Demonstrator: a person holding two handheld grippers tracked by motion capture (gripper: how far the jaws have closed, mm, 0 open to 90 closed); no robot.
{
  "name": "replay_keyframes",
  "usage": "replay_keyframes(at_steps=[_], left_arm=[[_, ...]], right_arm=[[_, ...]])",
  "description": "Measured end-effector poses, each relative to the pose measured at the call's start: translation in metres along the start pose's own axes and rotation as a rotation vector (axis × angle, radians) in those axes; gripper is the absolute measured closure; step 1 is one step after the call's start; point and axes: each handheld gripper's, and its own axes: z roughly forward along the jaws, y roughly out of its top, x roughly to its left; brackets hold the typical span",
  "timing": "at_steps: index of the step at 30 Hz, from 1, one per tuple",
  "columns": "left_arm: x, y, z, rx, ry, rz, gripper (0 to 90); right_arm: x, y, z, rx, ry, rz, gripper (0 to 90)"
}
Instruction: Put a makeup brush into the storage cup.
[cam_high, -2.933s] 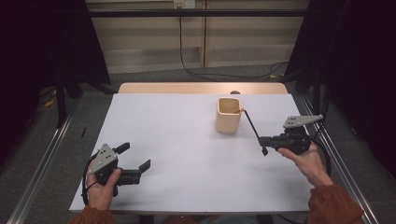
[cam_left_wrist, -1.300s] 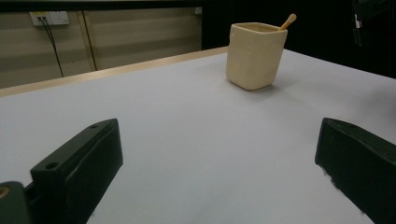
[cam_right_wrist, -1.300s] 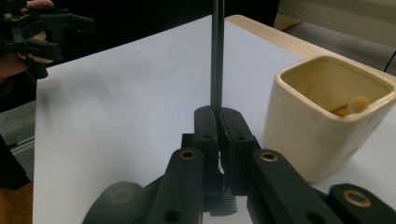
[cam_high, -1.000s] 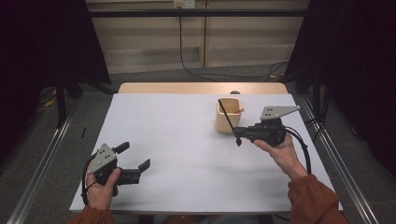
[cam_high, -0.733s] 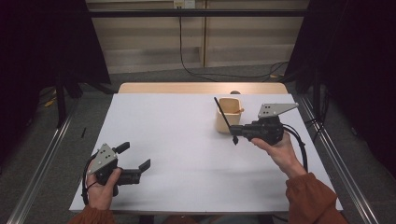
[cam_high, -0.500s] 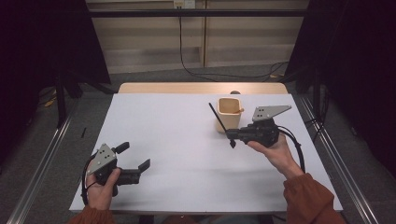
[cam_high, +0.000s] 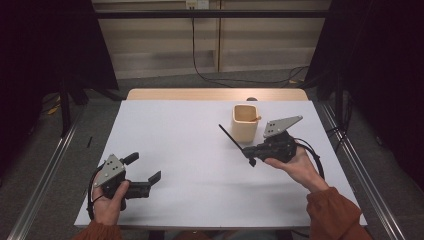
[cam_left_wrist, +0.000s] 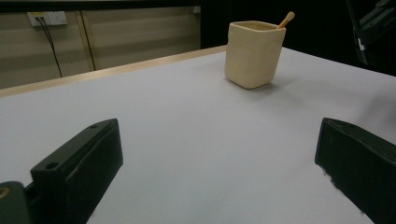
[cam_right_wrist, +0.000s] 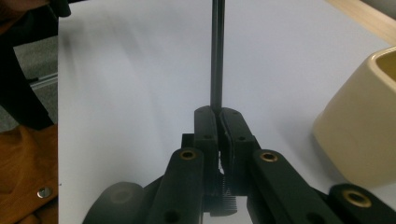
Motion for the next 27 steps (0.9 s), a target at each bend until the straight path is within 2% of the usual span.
replay_keyframes(at_steps=[4,7,10,14,22,27], left_arm=[[0.0,0.0,0.0,0.0,0.0,0.0,0.9],[0.0,0.0,0.001,0.002,-0.002,0.003,0.9],[0.0,0.0,0.002,0.008,-0.005,0.013,0.9],[0.0,0.0,0.003,0.005,-0.001,0.003,0.9],[0.0,0.0,0.003,0.009,-0.002,0.004,1.0],[0.0,0.001,0.003,0.011,-0.007,0.007,0.9]], right_arm=[[0.001,0.001,0.003,0.039,0.003,-0.012,86.2],[-0.002,-0.002,0.005,0.082,-0.014,-0.014,86.2],[-0.002,-0.002,0.008,0.129,-0.009,-0.029,86.2],[0.001,0.001,0.009,0.195,0.016,-0.054,86.2],[0.002,0.005,0.013,0.269,0.014,-0.066,86.2],[0.011,0.008,0.018,0.333,0.038,-0.132,86.1]])
